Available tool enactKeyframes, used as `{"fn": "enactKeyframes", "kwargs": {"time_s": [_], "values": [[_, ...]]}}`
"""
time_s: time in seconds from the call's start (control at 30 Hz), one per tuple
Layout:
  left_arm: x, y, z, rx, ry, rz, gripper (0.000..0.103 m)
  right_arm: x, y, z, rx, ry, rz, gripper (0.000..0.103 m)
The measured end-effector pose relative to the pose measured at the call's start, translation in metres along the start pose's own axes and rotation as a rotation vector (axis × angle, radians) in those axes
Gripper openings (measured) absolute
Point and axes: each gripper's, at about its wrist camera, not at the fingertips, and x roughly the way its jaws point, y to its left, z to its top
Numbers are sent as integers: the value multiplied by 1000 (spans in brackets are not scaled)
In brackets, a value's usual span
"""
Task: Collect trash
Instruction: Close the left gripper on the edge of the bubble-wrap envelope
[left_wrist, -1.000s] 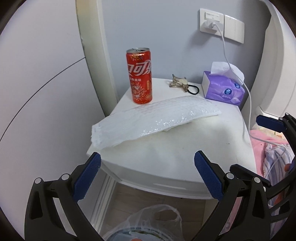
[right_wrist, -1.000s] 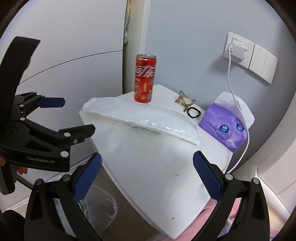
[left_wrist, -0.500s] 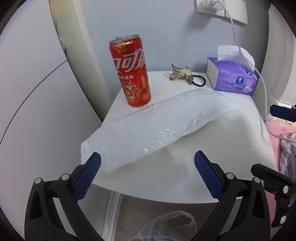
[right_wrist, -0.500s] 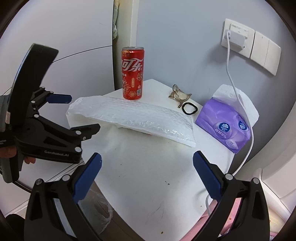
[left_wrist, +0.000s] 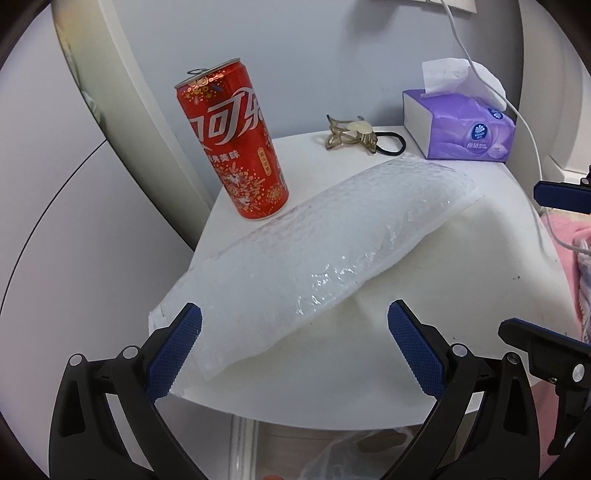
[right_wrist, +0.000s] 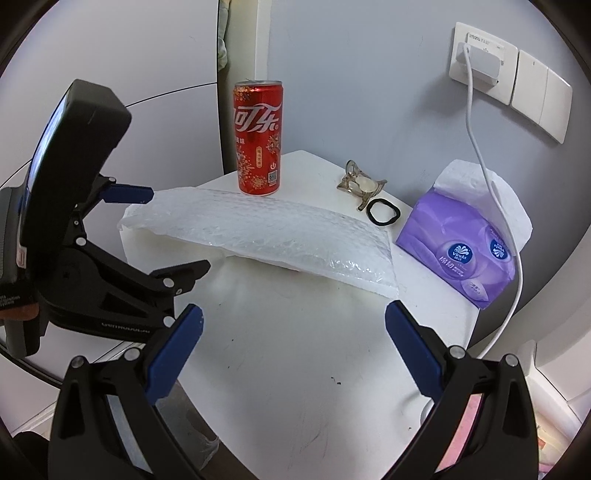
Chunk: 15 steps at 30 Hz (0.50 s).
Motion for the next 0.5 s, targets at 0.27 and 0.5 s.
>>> {"fn": "enactKeyframes", "kwargs": {"time_s": [0.27, 0.5], "values": [[11, -4, 7, 49, 12, 15, 98, 5, 0, 1, 9, 0, 11, 96], [19, -9, 10, 76, 23, 16, 98, 10, -4, 1, 11, 5, 8, 96]]}}
